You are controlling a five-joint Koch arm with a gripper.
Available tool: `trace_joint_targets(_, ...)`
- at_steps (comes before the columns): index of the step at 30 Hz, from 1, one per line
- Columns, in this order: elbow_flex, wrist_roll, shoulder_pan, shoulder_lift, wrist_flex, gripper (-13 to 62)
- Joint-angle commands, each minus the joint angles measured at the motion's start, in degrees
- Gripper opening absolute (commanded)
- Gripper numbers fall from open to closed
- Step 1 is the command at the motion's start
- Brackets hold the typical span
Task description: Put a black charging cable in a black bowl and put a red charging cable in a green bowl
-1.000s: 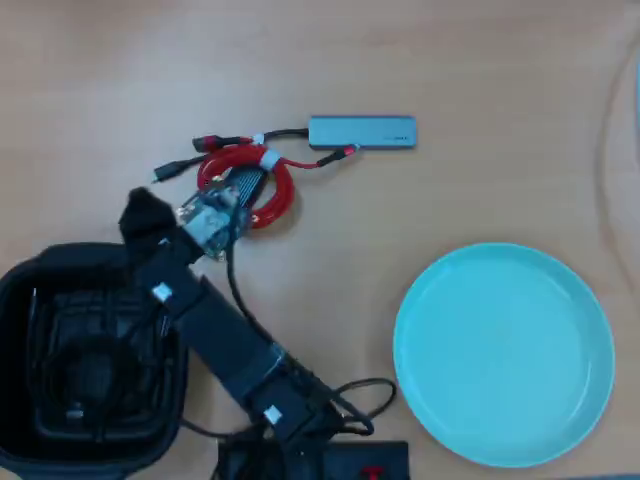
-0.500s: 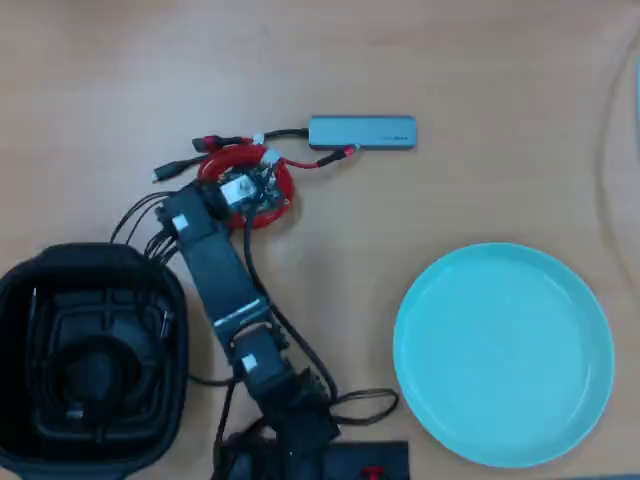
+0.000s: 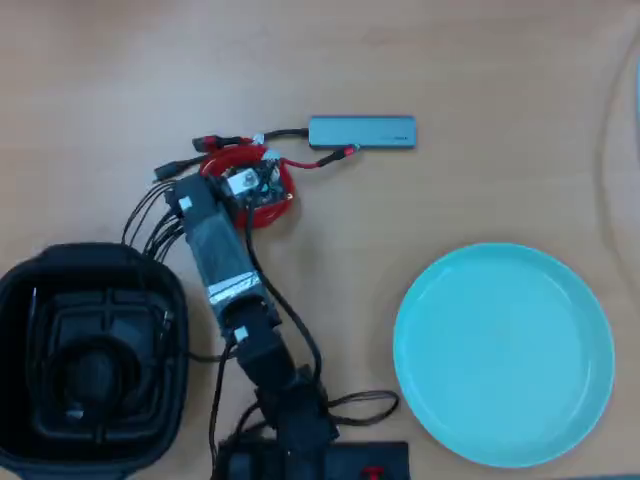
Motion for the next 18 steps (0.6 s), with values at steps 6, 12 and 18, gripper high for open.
trace_joint_targets(6,-1.32,4.48,2.64,-3.25,0.53,52.0)
trace_joint_targets(12,-1.14,3.87,3.16,-4.83,0.62,52.2)
trace_joint_targets(18,-0.7,3.69,3.16,-4.75,0.18,51.8)
